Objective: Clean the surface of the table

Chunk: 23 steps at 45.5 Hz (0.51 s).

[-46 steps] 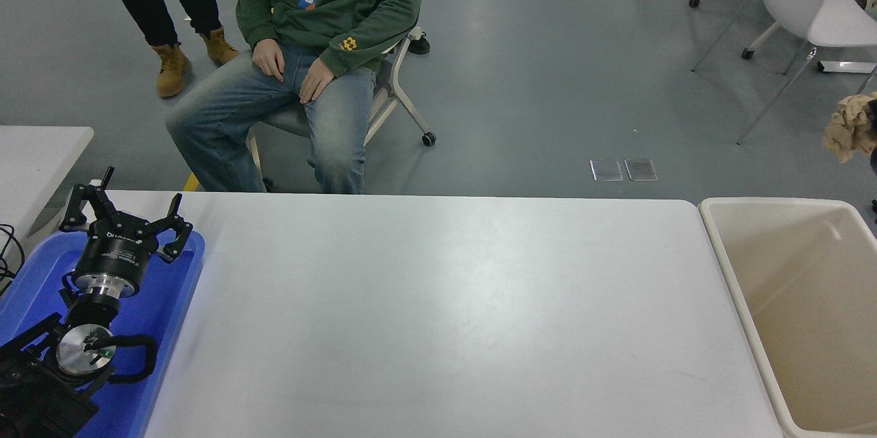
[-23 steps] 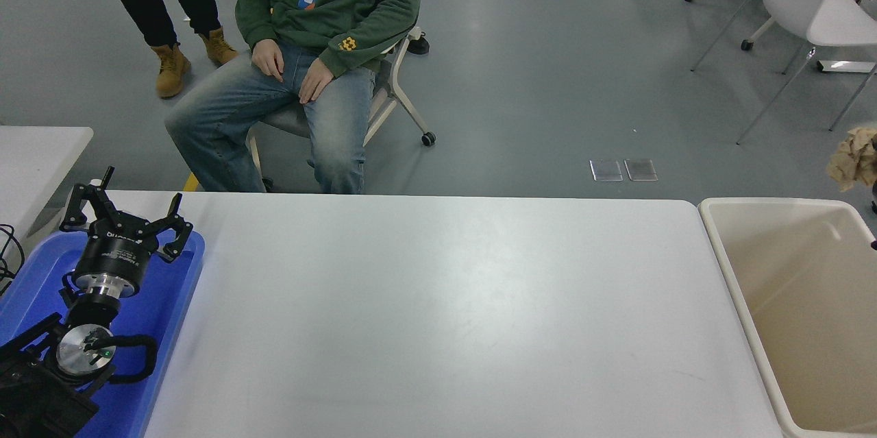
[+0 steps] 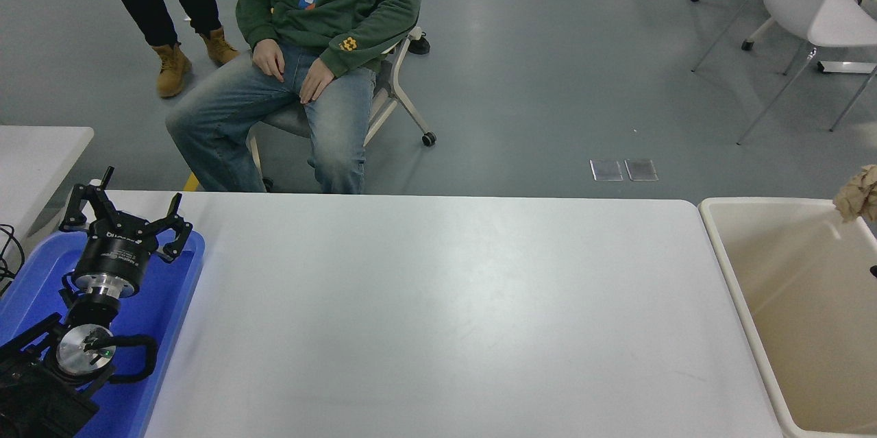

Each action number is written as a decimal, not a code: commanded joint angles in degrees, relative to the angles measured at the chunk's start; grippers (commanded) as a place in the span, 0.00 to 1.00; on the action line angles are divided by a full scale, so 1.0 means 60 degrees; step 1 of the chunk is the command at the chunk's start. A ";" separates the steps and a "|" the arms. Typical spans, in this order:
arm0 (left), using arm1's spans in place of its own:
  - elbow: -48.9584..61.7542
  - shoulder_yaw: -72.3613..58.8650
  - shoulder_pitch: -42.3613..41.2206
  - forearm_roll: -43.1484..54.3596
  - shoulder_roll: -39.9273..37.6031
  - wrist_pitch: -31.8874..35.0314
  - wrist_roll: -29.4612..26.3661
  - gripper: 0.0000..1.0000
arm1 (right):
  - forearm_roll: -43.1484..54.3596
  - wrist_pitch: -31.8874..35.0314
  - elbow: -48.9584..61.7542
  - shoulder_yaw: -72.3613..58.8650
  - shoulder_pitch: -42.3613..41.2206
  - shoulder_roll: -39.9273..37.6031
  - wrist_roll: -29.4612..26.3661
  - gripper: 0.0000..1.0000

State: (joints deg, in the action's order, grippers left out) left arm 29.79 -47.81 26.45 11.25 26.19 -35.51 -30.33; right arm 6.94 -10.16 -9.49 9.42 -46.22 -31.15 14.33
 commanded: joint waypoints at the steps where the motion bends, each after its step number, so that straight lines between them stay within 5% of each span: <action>1: 0.0000 0.0000 0.0000 -0.0001 0.0000 0.0000 -0.0014 1.00 | -0.0205 -0.0021 0.0176 0.0012 0.0247 0.0036 0.0000 0.00; 19: 0.0000 0.0000 0.0000 -0.0001 0.0000 0.0000 0.0000 1.00 | -0.0205 -0.0065 0.0190 0.0012 0.0335 0.0036 0.0000 0.00; 23: 0.0000 0.0000 0.0000 -0.0001 0.0000 0.0000 0.0001 1.00 | -0.0205 -0.0065 0.0205 0.0027 0.0379 0.0021 0.0000 0.11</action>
State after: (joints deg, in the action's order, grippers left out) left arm 29.79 -47.81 26.46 11.25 26.19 -35.51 -30.35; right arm 5.82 -10.42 -8.45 9.50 -44.45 -30.95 14.33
